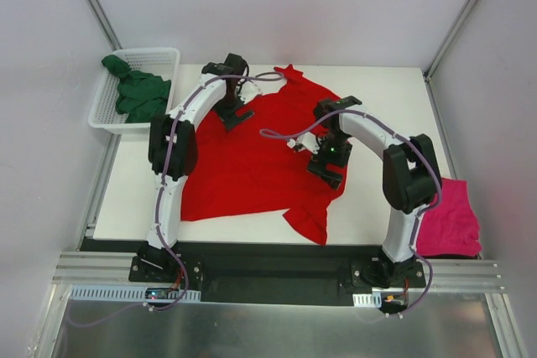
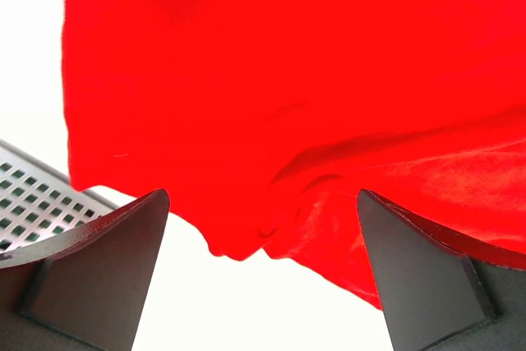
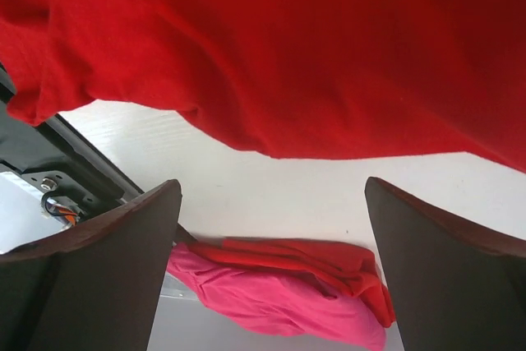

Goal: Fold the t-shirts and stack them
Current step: Flatten out the tshirt

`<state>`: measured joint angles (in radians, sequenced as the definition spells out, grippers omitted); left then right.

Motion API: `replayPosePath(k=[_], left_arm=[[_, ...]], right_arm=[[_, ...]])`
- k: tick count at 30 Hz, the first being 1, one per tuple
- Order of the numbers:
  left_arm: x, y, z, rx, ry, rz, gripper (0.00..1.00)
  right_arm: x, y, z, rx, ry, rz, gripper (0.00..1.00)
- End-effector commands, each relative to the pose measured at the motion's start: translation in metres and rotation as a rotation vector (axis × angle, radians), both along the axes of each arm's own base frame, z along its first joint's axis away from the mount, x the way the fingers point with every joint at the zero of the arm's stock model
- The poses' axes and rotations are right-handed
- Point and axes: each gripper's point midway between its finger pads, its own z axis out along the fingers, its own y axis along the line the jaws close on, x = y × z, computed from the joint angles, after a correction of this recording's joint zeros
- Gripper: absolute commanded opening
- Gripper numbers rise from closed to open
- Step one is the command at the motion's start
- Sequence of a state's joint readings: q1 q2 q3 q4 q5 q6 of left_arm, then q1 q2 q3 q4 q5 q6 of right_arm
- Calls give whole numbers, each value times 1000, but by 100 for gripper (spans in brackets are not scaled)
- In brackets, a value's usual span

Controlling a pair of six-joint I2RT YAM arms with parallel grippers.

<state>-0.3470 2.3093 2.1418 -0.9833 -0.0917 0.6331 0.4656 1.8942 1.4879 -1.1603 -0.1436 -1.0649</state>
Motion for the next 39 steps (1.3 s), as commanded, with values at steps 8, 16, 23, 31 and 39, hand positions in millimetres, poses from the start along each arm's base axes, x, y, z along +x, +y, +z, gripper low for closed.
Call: replayPosePath(k=[8, 16, 23, 31, 39], left_arm=[[43, -17, 35, -35, -179, -104, 99], [66, -33, 7, -7, -196, -197, 99], [49, -36, -25, 11, -108, -235, 99], [55, -25, -60, 97, -61, -290, 99], [77, 2, -67, 241, -100, -305, 99]], right_arm=[[-7, 2, -21, -27, 110, -7, 99], [-28, -6, -22, -69, 211, 18, 99], [-34, -9, -23, -79, 233, 6, 99], [-50, -4, -9, -56, 319, 6, 99], [-71, -15, -12, -91, 379, 33, 99]])
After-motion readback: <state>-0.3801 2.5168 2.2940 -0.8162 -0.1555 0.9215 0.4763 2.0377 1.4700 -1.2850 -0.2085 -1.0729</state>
